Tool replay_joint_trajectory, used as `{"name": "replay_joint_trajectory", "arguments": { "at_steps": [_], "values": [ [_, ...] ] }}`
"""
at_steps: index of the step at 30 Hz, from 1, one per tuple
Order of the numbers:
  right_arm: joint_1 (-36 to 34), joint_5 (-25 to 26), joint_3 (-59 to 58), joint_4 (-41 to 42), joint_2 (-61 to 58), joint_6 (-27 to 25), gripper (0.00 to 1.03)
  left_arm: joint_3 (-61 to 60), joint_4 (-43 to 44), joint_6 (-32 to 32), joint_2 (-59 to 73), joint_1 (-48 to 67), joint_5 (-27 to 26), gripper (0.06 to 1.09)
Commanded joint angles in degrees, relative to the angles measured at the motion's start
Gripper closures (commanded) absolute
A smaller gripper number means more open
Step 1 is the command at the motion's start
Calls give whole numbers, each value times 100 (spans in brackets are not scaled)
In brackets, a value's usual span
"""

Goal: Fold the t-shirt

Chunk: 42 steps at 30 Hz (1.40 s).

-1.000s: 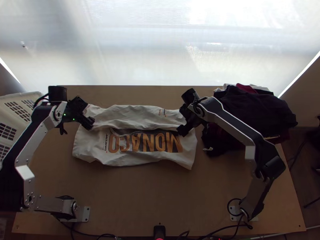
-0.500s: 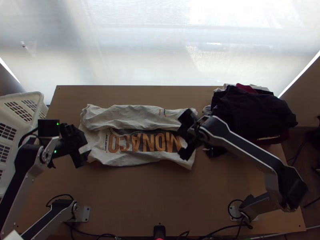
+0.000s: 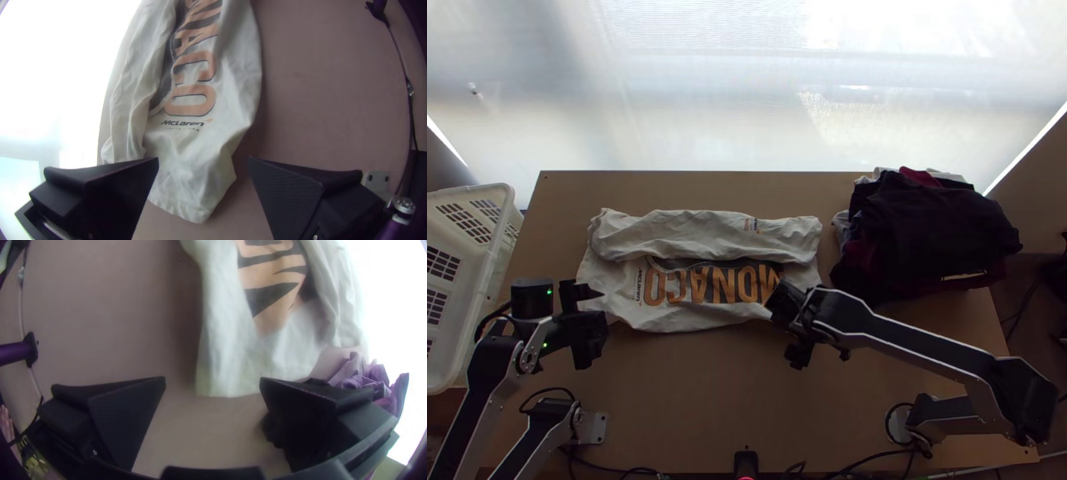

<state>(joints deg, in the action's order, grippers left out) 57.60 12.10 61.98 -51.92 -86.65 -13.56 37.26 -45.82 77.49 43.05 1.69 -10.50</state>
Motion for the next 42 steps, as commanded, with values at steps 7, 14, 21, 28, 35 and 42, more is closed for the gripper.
{"name": "replay_joint_trajectory", "arguments": {
  "at_steps": [7,14,21,28,35,42],
  "values": [
    [286,487,-748,912,-36,-41,5,-939,197,486,-411,-20,-22,11],
    [234,864,-775,1351,-141,-41,7,-1168,1550,381,406,-231,215,11],
    [119,1128,-810,1659,-221,-41,11,-1115,2464,231,1180,-433,303,26],
    [84,1172,-907,2010,-423,-85,37,-1133,2578,152,1487,-468,373,72],
    [32,1172,-994,2362,-563,-375,100,-983,2719,161,2138,-776,400,105],
    [-21,73,-581,1299,-159,-375,100,792,627,-709,2788,-1031,725,105]
  ]
}}
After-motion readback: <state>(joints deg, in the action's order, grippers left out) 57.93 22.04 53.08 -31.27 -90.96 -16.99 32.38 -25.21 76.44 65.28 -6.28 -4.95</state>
